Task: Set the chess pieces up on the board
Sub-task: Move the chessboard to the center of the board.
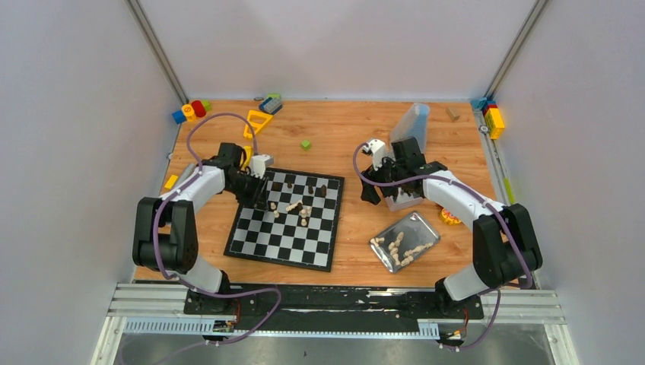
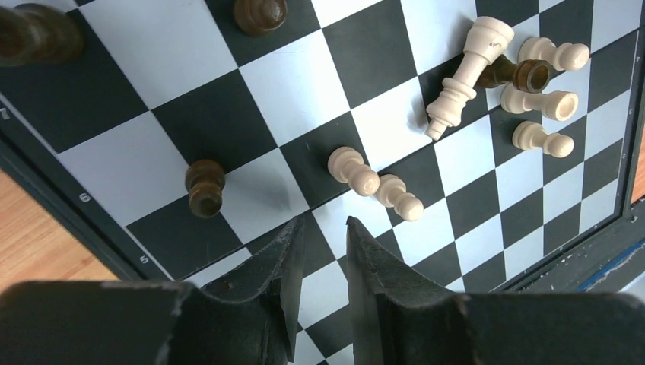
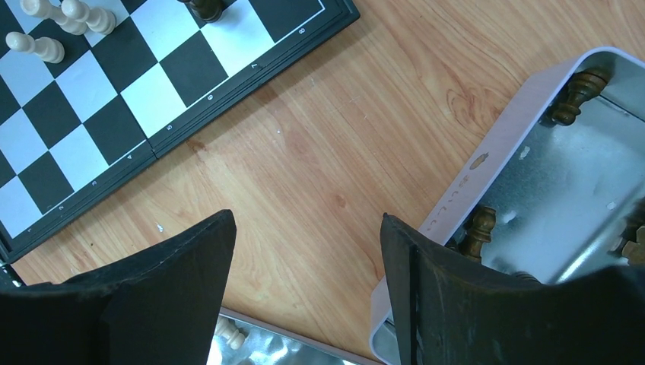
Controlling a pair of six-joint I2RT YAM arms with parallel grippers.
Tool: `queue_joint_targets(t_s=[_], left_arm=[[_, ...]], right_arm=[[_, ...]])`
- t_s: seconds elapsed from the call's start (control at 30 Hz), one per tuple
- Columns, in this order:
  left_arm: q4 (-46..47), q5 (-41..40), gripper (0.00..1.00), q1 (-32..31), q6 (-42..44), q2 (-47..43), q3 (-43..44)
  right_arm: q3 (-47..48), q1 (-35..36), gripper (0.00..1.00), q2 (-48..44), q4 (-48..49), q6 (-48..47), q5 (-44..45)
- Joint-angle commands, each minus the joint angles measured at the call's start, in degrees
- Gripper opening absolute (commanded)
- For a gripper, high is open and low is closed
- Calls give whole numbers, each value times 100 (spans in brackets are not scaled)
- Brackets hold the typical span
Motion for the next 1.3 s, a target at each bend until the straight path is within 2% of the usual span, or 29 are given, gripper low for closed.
queue_joint_targets(t_s=[0.0,0.17,0.27,0.4,0.5,0.7,0.9,1.27], left_arm=[[47,-163,35,11,-42,-523,92],[-100,-866,38,17,170,-1133,-3],[-146,-1491,44,47,310,-1304,-36],[-204,-1681,52,356,368,-1197,66],[-230,-1626,55,789,364,-1004,156],[4,-1875,49,1196,497,-421,228],[266,-2163,36,1299,674,10,171],[169,-1846,30,1165,866,174,-151]], right_arm=[[187,28,71,21,98,-118,-15],[206,28,71,1,57,-116,-27],[207,30,71,-63,37,-126,-44],[198,29,71,-66,35,-122,-68],[162,35,71,-59,39,-114,-95],[100,29,71,-119,71,-127,-117],[43,29,71,-92,82,-149,-125],[51,28,70,-38,72,-162,-86]])
